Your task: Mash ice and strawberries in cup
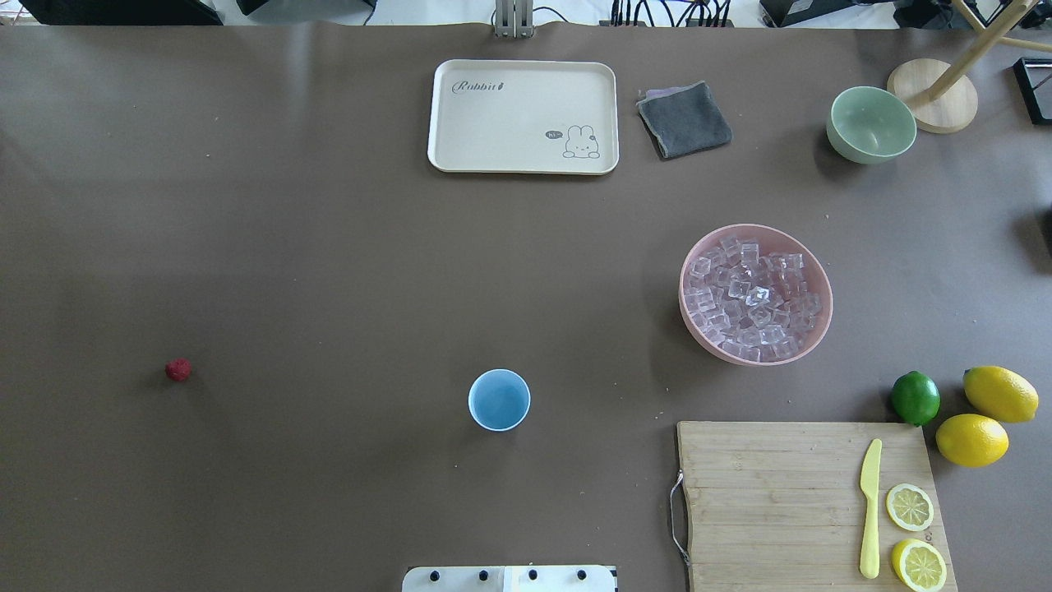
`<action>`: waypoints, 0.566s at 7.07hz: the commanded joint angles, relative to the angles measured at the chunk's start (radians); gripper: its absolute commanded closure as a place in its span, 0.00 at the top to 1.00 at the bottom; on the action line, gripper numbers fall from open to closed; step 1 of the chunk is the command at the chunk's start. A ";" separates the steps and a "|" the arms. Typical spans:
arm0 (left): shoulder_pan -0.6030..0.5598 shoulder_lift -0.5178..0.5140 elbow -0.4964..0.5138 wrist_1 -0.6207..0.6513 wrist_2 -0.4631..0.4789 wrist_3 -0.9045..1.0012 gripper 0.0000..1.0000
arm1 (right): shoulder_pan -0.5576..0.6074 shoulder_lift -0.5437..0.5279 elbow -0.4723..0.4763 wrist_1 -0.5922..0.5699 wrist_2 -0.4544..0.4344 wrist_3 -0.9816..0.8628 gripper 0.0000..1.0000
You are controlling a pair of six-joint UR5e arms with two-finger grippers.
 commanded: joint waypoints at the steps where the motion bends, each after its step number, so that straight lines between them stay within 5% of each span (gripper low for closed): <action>1: 0.000 0.041 -0.044 0.000 0.049 0.025 0.99 | 0.000 0.004 0.007 0.001 -0.006 -0.007 1.00; 4: 0.000 0.090 -0.131 -0.005 0.049 0.026 0.99 | 0.000 -0.001 0.021 -0.001 -0.043 -0.004 1.00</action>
